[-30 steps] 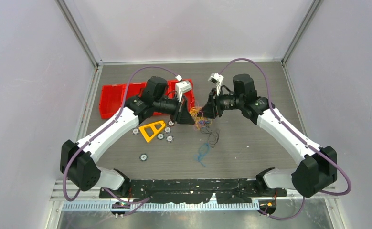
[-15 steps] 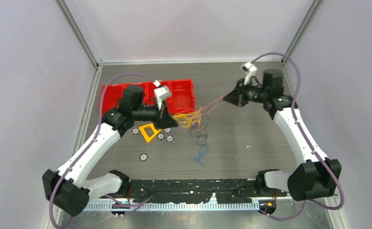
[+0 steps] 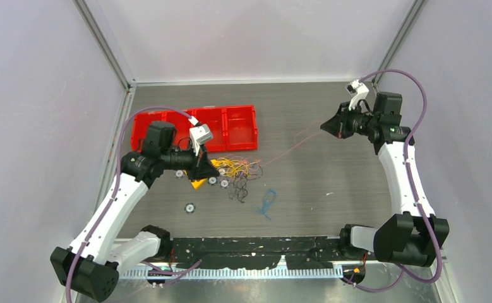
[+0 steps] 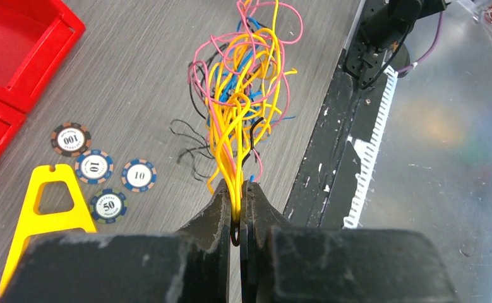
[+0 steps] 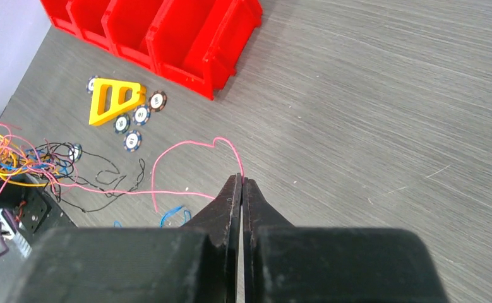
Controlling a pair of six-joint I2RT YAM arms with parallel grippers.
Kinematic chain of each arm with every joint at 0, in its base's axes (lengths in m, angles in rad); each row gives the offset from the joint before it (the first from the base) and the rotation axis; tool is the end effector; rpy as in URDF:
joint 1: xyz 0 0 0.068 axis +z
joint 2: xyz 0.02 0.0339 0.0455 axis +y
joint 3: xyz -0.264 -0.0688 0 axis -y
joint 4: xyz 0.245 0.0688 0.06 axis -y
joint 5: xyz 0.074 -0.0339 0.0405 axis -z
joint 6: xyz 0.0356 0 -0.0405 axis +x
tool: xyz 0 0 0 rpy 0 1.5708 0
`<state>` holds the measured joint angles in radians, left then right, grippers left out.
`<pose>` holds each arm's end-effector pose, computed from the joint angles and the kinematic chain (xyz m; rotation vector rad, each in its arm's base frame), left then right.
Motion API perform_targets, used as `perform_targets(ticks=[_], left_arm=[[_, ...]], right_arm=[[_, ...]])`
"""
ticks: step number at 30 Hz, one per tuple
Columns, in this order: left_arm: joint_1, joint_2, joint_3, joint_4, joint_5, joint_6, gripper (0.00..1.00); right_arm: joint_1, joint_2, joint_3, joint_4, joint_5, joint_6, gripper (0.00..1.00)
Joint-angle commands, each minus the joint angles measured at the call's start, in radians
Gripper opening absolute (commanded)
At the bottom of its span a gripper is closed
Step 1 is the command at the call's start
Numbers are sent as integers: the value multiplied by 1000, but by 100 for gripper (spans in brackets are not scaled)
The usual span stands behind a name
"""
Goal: Untangle the cables
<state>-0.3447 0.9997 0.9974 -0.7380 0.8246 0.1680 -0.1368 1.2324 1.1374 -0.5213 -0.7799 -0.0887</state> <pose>0.1746 -0.0905 0.3288 0.9622 2.0081 -1.0376 0.2639 -0.0111 0.3416 -0.3810 2.0319 0.7082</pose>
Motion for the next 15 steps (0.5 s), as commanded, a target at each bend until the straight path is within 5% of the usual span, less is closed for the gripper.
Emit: perform_targets(ticks=[1, 2, 3, 5, 7, 11, 15], left_arm=[[0, 4, 12, 67, 71, -21, 0], [-6, 10, 19, 91, 72, -39, 0], [-19, 22, 27, 112, 77, -52, 0], [-55, 46, 48, 154, 77, -72, 0], [-93, 72, 67, 205, 84, -105, 0], [-147, 127, 93, 353, 117, -222, 2], [-172, 182, 118, 462, 141, -329, 1]], right_arm=[[6, -28, 68, -117, -69, -124, 6], [14, -21, 81, -148, -80, -173, 11], [43, 2, 113, -228, -102, -228, 37], [112, 26, 147, -313, -140, -272, 70], [202, 30, 146, -299, -176, -247, 85], [363, 5, 89, -90, -210, -75, 98], [516, 24, 55, 91, -182, 54, 96]])
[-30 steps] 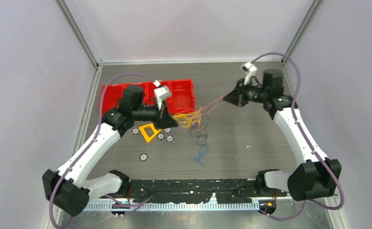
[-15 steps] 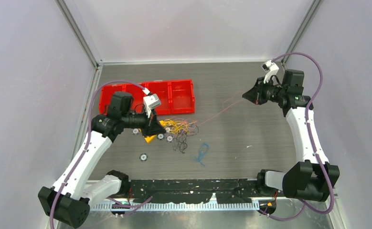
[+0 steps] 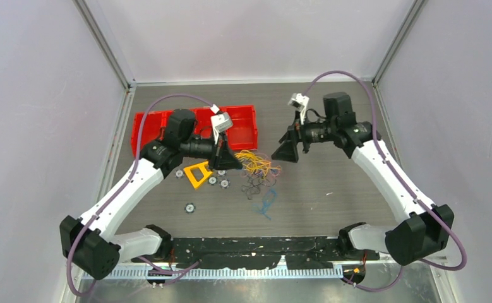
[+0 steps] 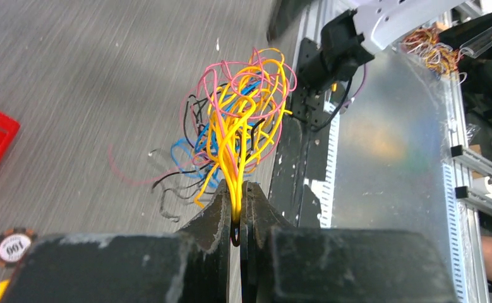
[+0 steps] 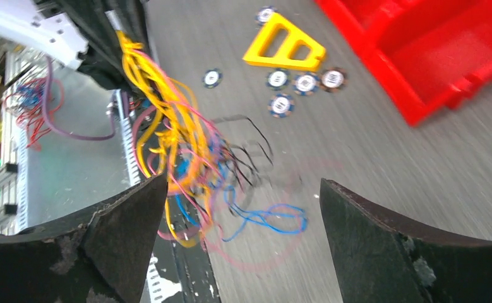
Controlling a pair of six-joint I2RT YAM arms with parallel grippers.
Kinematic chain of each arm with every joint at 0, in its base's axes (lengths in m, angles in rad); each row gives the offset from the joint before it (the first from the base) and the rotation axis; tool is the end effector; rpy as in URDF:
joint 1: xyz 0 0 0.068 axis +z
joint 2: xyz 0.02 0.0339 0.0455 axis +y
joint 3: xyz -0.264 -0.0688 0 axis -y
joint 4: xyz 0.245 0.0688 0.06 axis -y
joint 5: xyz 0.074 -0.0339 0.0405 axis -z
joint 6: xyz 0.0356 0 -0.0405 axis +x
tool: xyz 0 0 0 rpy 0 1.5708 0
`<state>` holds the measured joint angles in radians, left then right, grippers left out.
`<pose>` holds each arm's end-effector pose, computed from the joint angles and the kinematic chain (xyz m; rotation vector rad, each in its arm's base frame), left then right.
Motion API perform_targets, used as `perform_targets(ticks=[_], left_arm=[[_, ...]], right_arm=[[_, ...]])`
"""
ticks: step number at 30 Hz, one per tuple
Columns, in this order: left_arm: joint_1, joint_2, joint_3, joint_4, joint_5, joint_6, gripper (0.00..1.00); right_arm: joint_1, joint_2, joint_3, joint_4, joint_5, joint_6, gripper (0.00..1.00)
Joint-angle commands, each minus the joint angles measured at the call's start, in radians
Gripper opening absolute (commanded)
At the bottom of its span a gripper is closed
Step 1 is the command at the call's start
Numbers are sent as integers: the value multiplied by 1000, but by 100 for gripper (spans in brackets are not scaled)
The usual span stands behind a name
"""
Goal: Untangle the cables
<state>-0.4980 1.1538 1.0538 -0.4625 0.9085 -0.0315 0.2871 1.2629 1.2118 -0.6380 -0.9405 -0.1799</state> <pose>0.2009 -0.1412 0.3390 1.0208 1.8847 -1.2741 0.2422 0.1015 0.3521 -0.9668 1.9086 1.1085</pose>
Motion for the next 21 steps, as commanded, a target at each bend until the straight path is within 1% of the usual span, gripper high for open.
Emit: perform_targets(ticks=[1, 3, 4, 6, 7, 9, 11, 14, 16, 18, 21], left_arm=[[-25, 40, 69, 196, 60, -141, 1], [-29, 51, 77, 216, 60, -165, 1], [-30, 53, 76, 224, 59, -178, 1], [-30, 43, 71, 215, 59, -178, 1], [-28, 32, 69, 193, 52, -154, 2], [-16, -1, 57, 112, 39, -113, 4], [34, -36, 35, 39, 41, -70, 5], [160, -91, -39, -3, 61, -31, 0], [221, -119, -69, -32, 54, 16, 0], [251, -134, -79, -60, 37, 79, 0], [268, -143, -79, -71, 35, 104, 0]], right_arm=[[135, 11, -23, 231, -15, 159, 96], [190, 41, -37, 290, -8, 187, 97], [207, 51, -37, 291, -3, 192, 100], [245, 71, -37, 270, 22, 161, 74], [245, 75, -36, 250, 57, 143, 43], [227, 70, -27, 199, 100, 104, 11], [175, 44, -31, 181, 94, 99, 6], [53, -15, -38, 173, 32, 115, 5], [5, -37, -33, 153, 11, 109, 5], [-16, -49, -31, 134, -2, 100, 5], [-39, -58, -29, 119, -16, 90, 5]])
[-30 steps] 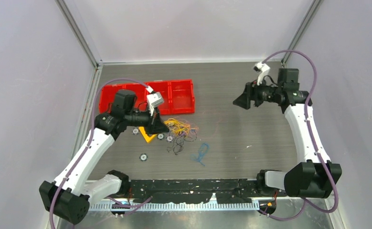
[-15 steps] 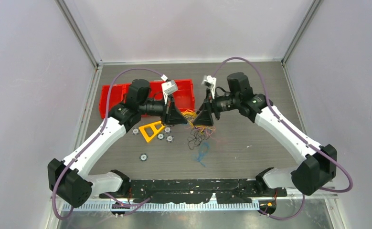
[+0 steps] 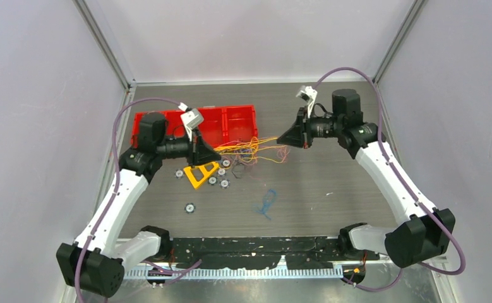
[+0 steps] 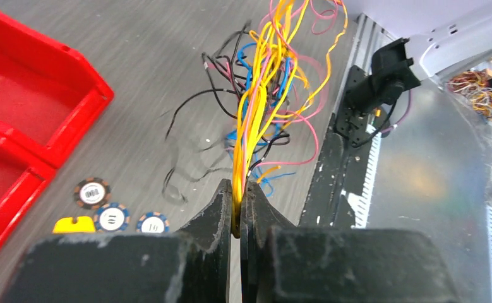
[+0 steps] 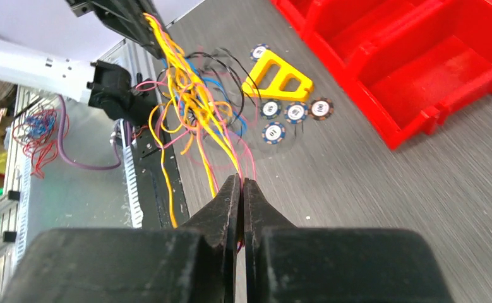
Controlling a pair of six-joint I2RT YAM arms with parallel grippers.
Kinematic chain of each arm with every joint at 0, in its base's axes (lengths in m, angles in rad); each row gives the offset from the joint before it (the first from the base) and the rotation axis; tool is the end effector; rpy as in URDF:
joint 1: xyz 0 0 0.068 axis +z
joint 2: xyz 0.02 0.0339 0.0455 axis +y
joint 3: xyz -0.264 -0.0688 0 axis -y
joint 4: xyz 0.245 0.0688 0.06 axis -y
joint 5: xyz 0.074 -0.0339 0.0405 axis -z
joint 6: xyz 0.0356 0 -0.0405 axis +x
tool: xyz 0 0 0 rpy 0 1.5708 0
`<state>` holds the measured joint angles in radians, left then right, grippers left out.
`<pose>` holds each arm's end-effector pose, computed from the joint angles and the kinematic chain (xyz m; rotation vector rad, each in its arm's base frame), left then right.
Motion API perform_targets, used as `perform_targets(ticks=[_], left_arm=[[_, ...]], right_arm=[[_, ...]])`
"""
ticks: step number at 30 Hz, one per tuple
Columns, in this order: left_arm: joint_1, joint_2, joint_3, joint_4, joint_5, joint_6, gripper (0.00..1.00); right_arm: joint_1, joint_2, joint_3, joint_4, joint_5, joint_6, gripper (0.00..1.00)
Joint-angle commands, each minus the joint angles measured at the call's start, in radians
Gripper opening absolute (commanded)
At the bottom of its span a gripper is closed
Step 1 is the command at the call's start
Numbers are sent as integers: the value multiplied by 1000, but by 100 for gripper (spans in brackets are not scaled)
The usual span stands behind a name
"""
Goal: Untangle the cables
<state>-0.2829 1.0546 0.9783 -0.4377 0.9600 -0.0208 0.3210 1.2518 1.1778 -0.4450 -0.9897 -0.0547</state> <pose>0.2039 -0.0896 0.3378 0.8443 1.8601 -1.1784 0.2442 0.1125 0.3595 -0.9595 1.7929 1.1874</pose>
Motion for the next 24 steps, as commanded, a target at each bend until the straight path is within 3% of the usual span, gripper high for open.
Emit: perform_targets(ticks=[1, 3, 5, 6, 8, 10, 18, 23, 24], left_arm=[[53, -45, -2, -96, -11, 92, 6], [52, -45, -4, -76, 15, 79, 14], [50, -45, -9, -57, 27, 61, 15], [50, -44, -10, -57, 27, 65, 13], [50, -41, -3, -89, 20, 100, 0], [52, -42, 7, -141, 4, 153, 0], [108, -56, -18, -371, -84, 412, 0], [152, -54, -19, -476, -77, 533, 0], [152, -64, -20, -466, -35, 527, 6]], right_arm=[[-76, -51, 4, -74, 31, -35, 5], [-80, -55, -1, -60, 22, -25, 5], [-80, -57, -9, -31, 11, 3, 5], [-80, -59, -10, -25, 8, 10, 5], [-89, -63, -2, -20, 13, 15, 5], [-122, -69, 14, -19, 14, 19, 6], [-427, -83, 94, -23, -15, 25, 5], [-518, -52, 131, -128, -79, -44, 5], [-518, -50, 127, -137, -111, -47, 5]])
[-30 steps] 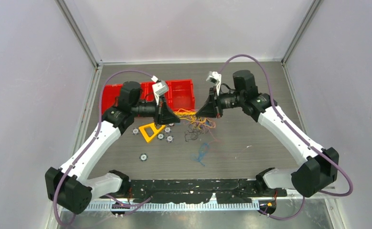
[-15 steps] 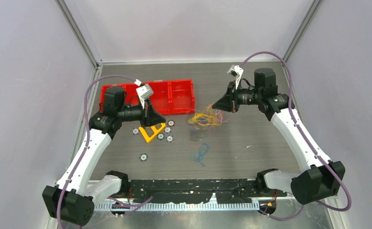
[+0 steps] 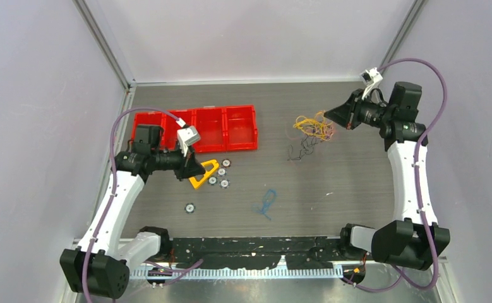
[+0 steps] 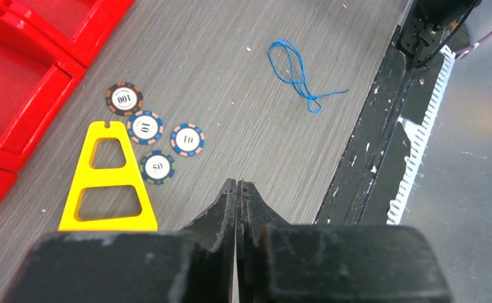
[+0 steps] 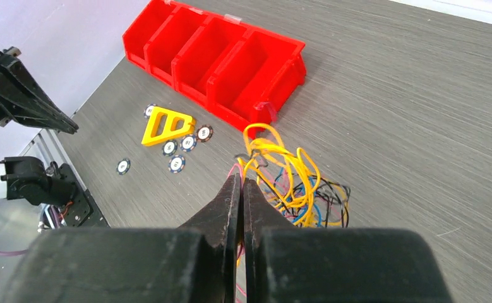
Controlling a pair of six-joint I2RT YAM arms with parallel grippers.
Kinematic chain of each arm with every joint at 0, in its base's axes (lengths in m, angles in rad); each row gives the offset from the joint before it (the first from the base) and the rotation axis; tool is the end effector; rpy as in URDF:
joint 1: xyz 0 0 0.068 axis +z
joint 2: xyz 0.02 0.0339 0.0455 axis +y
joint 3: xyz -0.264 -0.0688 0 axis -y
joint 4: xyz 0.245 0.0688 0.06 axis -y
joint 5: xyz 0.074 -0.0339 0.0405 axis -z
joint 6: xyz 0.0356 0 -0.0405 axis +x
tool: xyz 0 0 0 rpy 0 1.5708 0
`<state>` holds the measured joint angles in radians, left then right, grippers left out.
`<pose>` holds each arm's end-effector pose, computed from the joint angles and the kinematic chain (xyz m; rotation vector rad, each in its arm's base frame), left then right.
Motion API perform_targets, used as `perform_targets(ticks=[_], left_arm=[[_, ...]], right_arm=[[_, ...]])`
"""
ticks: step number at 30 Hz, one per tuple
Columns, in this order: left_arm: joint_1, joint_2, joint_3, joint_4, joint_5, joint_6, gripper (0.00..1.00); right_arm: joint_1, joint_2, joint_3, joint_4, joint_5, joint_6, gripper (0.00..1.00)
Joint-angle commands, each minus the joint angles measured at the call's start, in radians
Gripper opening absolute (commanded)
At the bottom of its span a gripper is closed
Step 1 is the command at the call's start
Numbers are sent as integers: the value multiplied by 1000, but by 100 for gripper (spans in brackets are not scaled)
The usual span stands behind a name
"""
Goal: Untangle the cables
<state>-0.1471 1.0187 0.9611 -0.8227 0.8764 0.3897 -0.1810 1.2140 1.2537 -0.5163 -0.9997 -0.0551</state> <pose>0.1852 -0.0551 0.3095 0.9428 2.0270 -0.9295 0.2543 -0.0161 0.3878 -0.4874 1.8458 0.8524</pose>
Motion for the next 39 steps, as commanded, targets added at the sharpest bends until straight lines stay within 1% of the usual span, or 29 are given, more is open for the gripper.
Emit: perform_targets(ticks=[1, 2, 4, 5, 6, 7, 8, 12, 17, 19, 21, 22, 23, 24, 26, 28, 29, 30, 33, 34, 35, 36, 37, 38, 39], left_arm=[[10, -42, -9, -39, 87, 70, 22], [-6, -63, -25, 51, 98, -8, 37], [-58, -106, -64, 250, 63, -180, 61], [-99, -122, -76, 332, 32, -230, 75], [-143, -129, -79, 394, -9, -266, 82], [-183, -125, -70, 442, -46, -288, 86], [-220, -114, -58, 480, -72, -307, 87], [-344, -17, 15, 566, -148, -365, 88], [-487, 109, 99, 630, -180, -446, 89], [-503, 150, 121, 666, -192, -503, 89], [-503, 184, 139, 684, -195, -545, 85], [-504, 197, 149, 679, -186, -552, 82], [-504, 207, 153, 674, -170, -560, 76], [-504, 215, 151, 674, -145, -569, 66], [-505, 221, 132, 675, -73, -595, 38], [-502, 215, 104, 668, -33, -623, 13], [-500, 203, 93, 650, -21, -617, 3], [-497, 189, 82, 623, -17, -600, 0], [-450, 126, 50, 541, -14, -547, 0], [-420, 106, 38, 520, -6, -541, 0], [-384, 85, 29, 492, 1, -528, 0], [-345, 66, 18, 450, 3, -503, 0], [-309, 47, 12, 404, 5, -463, 0], [-270, 28, 7, 346, -1, -417, 0], [-233, 9, 3, 290, -16, -360, 0]], right_arm=[[-16, -14, 31, -47, -118, -23, 5], [-8, -21, 17, -28, -152, 1, 5], [19, -35, -17, 38, -186, 76, 5], [31, -39, -26, 64, -192, 106, 5], [61, -46, -27, 69, -198, 115, 5], [78, -50, -23, 74, -200, 128, 5], [110, -55, -22, 74, -205, 137, 5], [214, -69, -16, 88, -204, 164, 5], [356, -91, -59, 162, -176, 228, 5], [408, -93, -71, 193, -170, 252, 6], [449, -92, -77, 220, -167, 272, 5], [459, -91, -80, 241, -167, 292, 6], [473, -90, -80, 253, -167, 303, 6], [477, -90, -81, 278, -169, 323, 5], [483, -90, -80, 303, -170, 345, 5], [481, -89, -72, 303, -166, 342, 5], [478, -90, -69, 296, -160, 326, 5], [464, -91, -63, 268, -154, 313, 6], [396, -89, -43, 174, -124, 208, 6], [345, -88, -28, 109, -104, 176, 6], [313, -80, -16, 70, -89, 96, 6], [248, -74, 10, -16, -53, 40, 6], [222, -58, 24, -54, -37, -56, 5], [141, -47, 50, -127, -8, -101, 5], [105, -28, 62, -157, 3, -173, 6]])
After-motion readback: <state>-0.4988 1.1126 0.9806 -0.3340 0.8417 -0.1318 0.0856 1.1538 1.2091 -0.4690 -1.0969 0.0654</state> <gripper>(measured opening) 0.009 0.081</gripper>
